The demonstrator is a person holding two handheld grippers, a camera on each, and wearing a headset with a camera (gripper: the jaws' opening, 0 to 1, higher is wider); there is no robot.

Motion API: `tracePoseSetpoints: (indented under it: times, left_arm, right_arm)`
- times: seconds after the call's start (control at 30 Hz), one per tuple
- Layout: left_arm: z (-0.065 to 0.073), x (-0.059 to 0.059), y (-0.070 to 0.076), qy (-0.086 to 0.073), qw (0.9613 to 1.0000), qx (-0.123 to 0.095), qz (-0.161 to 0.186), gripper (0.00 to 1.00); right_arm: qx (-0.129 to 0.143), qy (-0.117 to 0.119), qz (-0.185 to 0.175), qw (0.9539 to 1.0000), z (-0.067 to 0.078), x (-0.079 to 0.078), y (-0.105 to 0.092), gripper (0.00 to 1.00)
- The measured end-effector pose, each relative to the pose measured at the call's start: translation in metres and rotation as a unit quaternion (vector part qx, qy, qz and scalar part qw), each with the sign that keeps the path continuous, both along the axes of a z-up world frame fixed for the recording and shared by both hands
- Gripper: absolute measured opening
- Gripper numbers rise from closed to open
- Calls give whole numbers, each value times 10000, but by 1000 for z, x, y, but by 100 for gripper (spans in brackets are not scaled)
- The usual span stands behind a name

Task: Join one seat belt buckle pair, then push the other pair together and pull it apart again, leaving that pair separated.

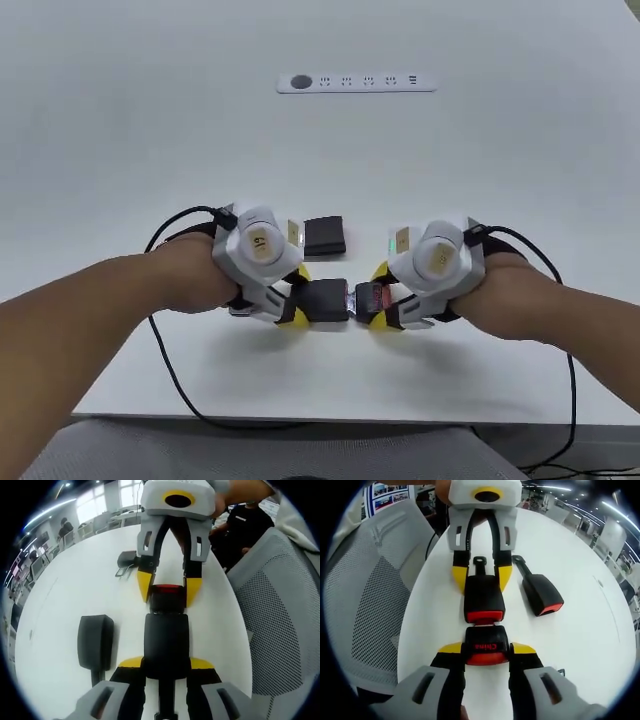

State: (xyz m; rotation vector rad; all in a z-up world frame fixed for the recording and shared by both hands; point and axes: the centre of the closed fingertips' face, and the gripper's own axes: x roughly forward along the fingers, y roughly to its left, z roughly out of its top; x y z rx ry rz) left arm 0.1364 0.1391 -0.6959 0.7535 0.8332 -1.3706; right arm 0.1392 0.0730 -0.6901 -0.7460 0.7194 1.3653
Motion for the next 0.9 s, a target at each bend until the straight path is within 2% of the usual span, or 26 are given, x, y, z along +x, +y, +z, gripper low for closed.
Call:
tracePoseSetpoints:
  times: [0.7, 0.9]
  left_arm:
    - [4, -3, -2, -2, 9999, 152, -67, 31]
    - [3, 0, 0, 12, 9999, 158, -56, 31]
  right_arm:
    - [51, -8, -128, 9999, -4, -1, 0, 32]
    - [55, -15, -119, 9999, -4, -2, 0, 32]
